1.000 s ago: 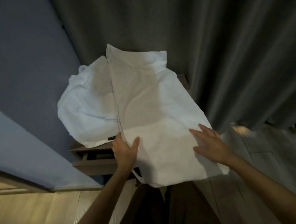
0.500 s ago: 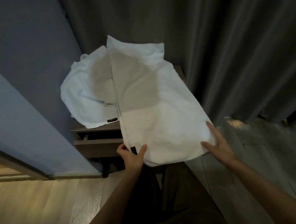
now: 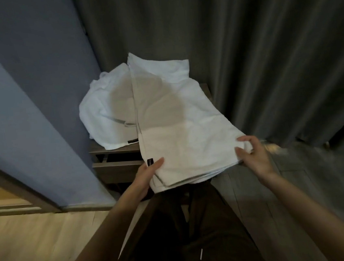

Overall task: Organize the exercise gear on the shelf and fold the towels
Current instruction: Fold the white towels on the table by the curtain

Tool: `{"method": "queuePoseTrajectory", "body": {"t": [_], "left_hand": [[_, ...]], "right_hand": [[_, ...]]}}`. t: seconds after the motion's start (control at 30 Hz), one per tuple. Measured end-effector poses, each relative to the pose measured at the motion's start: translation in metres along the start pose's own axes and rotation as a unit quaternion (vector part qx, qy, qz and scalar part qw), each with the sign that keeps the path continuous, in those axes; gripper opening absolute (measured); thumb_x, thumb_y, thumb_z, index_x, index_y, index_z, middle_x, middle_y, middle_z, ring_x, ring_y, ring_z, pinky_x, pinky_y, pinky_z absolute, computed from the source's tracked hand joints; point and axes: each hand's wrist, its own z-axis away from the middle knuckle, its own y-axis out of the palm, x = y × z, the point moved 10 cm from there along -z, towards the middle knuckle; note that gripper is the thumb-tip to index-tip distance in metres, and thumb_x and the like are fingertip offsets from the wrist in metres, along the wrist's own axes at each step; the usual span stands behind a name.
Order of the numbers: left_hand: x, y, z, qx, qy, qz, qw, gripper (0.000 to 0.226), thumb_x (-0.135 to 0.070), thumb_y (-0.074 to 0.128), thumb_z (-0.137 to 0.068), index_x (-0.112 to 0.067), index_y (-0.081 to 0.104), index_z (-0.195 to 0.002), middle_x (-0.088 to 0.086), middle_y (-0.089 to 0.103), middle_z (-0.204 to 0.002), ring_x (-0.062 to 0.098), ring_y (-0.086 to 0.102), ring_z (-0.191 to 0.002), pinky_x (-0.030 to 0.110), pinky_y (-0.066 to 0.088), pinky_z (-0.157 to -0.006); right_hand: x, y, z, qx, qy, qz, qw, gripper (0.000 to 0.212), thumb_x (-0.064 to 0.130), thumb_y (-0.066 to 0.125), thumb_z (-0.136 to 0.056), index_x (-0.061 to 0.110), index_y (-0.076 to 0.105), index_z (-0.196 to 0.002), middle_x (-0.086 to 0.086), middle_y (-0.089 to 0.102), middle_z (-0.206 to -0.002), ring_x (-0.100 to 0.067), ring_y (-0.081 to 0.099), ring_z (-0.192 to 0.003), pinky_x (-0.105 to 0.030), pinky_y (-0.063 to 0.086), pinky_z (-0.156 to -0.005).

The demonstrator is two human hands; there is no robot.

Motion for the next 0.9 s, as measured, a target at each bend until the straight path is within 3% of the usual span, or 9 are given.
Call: {"method": "queuePoseTrajectory", "body": {"t": [0.13,0.3,0.4,0.5,0.63,0.7,0.77,0.83,0.9], "left_hand": [[-0.009,0.001,0.021,0.01,0.006,-0.02,1.0,0.024,-0.02,0.066,-0.087,-0.014,0.061,-0.11,0.005,0.068,-0.109,0.015,0.066,-0.092,0.03,0.052,-0.079],[-0.04,-0.033,0.037,-0.085,0.046,-0.019,0.995,0.043,-0.023,0.072,-0.083,-0.004,0.056,-0.118,0.013,0.065,-0.113,0.018,0.065,-0.084,0.026,0.052,-0.061],[-0.062,-0.054,0.047,-0.142,0.094,-0.069,0.983,0.056,-0.026,0.074,-0.082,-0.005,0.048,-0.127,0.011,0.061,-0.116,0.019,0.062,-0.089,0.025,0.049,-0.063],[-0.049,-0.057,0.056,-0.113,0.057,-0.099,0.987,0.051,-0.023,0.074,-0.082,-0.007,0.052,-0.124,0.008,0.061,-0.114,0.021,0.063,-0.09,0.03,0.054,-0.067],[-0.011,-0.052,0.063,-0.046,-0.02,-0.022,0.999,0.038,-0.012,0.065,-0.088,-0.001,0.054,-0.123,0.008,0.066,-0.094,0.016,0.067,-0.071,0.023,0.054,-0.047],[-0.001,-0.05,0.06,-0.041,-0.026,0.0,0.999,0.04,-0.008,0.061,-0.091,0.003,0.05,-0.128,0.014,0.065,-0.105,0.022,0.066,-0.08,0.028,0.057,-0.054],[-0.001,-0.056,0.055,-0.078,0.001,-0.087,0.993,0.055,-0.01,0.063,-0.09,0.001,0.036,-0.138,0.016,0.055,-0.125,0.027,0.06,-0.099,0.035,0.056,-0.072],[-0.004,-0.061,0.055,-0.113,0.05,-0.227,0.966,0.075,-0.011,0.066,-0.087,-0.009,0.018,-0.144,0.017,0.044,-0.136,0.031,0.052,-0.114,0.042,0.048,-0.093],[0.0,-0.06,0.058,-0.114,0.073,-0.324,0.936,0.083,-0.014,0.069,-0.084,-0.017,0.014,-0.145,0.019,0.031,-0.139,0.037,0.042,-0.123,0.043,0.039,-0.103]], "right_hand": [[-0.013,0.001,0.018,-0.03,0.131,-0.181,0.974,0.019,0.007,0.058,-0.092,0.011,0.05,-0.108,-0.018,0.051,-0.128,-0.029,0.059,-0.098,-0.03,0.052,-0.061],[0.01,0.001,0.043,0.0,0.103,-0.192,0.976,0.017,0.006,0.06,-0.091,0.006,0.054,-0.106,-0.018,0.051,-0.127,-0.032,0.059,-0.108,-0.033,0.059,-0.07],[0.018,0.006,0.053,0.025,0.088,-0.19,0.977,0.012,0.002,0.062,-0.089,0.003,0.056,-0.099,-0.018,0.053,-0.12,-0.03,0.062,-0.1,-0.029,0.06,-0.061],[0.007,0.01,0.059,0.027,0.111,-0.165,0.98,0.011,0.0,0.063,-0.088,0.004,0.056,-0.096,-0.018,0.053,-0.117,-0.028,0.062,-0.094,-0.028,0.06,-0.057],[-0.022,0.016,0.061,0.024,0.14,-0.139,0.98,0.011,-0.002,0.063,-0.087,0.006,0.056,-0.089,-0.017,0.049,-0.121,-0.026,0.061,-0.091,-0.032,0.06,-0.062],[-0.034,0.018,0.06,0.017,0.141,-0.114,0.983,0.013,-0.003,0.064,-0.085,0.007,0.057,-0.089,-0.013,0.048,-0.119,-0.021,0.06,-0.084,-0.027,0.059,-0.055],[-0.043,0.018,0.058,0.001,0.122,-0.045,0.991,0.016,-0.005,0.064,-0.083,0.007,0.058,-0.092,-0.012,0.05,-0.117,-0.021,0.059,-0.081,-0.023,0.057,-0.051],[-0.049,0.019,0.056,0.0,0.096,0.066,0.993,0.021,-0.005,0.065,-0.08,0.01,0.059,-0.094,-0.016,0.058,-0.116,-0.03,0.061,-0.09,-0.035,0.059,-0.069],[-0.055,0.028,0.055,0.036,0.07,0.167,0.983,0.026,-0.005,0.066,-0.078,0.009,0.06,-0.099,-0.016,0.06,-0.117,-0.035,0.056,-0.108,-0.044,0.05,-0.089]]}}
